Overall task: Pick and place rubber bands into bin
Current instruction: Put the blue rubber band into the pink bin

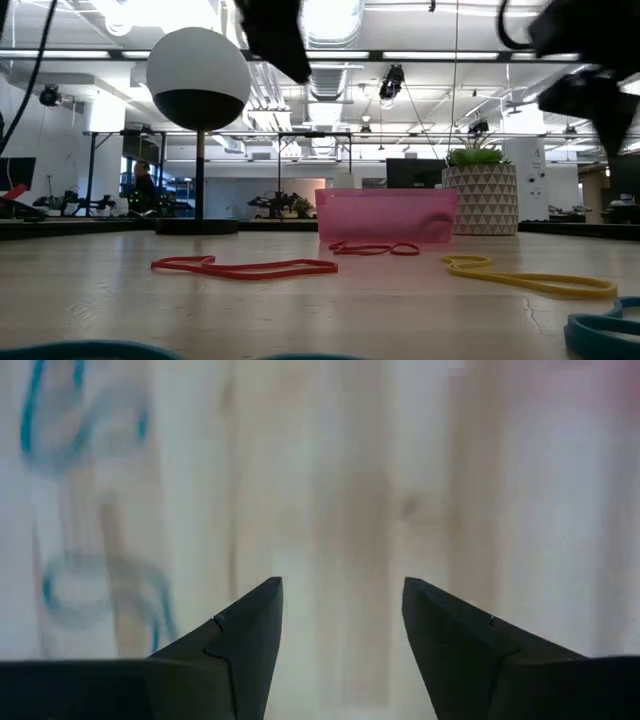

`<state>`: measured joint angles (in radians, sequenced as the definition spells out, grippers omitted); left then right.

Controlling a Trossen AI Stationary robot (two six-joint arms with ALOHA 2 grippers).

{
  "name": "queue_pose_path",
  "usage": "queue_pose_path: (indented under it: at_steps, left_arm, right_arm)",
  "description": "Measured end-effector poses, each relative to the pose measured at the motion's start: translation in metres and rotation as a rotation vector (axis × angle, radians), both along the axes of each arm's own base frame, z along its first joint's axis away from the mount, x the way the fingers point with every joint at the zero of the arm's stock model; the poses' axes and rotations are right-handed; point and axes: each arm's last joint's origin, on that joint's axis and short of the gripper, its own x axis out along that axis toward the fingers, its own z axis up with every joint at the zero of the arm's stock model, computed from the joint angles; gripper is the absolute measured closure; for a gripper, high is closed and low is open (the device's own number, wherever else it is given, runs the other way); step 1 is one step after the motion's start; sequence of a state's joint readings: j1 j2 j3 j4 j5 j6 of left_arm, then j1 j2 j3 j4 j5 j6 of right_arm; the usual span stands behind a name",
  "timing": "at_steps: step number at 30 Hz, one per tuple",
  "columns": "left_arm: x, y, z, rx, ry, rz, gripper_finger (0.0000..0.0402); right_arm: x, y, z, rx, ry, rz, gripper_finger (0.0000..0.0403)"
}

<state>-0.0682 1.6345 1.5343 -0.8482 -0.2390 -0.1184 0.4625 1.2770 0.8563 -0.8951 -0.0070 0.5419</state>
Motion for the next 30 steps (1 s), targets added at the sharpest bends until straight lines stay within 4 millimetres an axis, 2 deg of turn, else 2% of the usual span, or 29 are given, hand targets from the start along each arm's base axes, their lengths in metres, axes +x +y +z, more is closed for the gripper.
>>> queue_pose_path:
  at_steps: [3,5,10,14,18,21,30]
  left_arm:
    - [-0.021,-0.014,0.003,-0.06,-0.021,0.03,0.0256]
    - [-0.034,-0.023,0.002,-0.093,-0.032,0.041,0.0256]
    - [-0.06,-0.037,-0.009,-0.168,-0.047,0.08,0.0256]
    - [-0.071,-0.042,-0.025,-0.207,-0.029,0.125,0.0256]
    - [-0.075,-0.043,-0.034,-0.222,-0.019,0.145,0.0256]
    - [-0.074,-0.044,-0.038,-0.218,-0.011,0.144,0.0255]
    - [-0.069,-0.045,-0.038,-0.224,-0.042,0.135,0.0255]
  right_arm:
    - [-0.014,0.016,-0.011,0.024,0.053,0.091,0.0209]
    - [-0.023,0.027,-0.016,0.027,0.07,0.077,0.021]
    - [-0.035,0.061,-0.02,0.027,0.018,0.065,0.0226]
    - [-0.044,0.092,-0.029,0.027,0.037,0.136,0.0236]
    - [-0.048,0.116,-0.042,-0.012,0.083,0.156,0.0229]
    - [-0.044,0.132,-0.05,-0.028,0.102,0.142,0.0217]
    - [-0.03,0.155,-0.081,-0.116,0.165,0.101,0.0204]
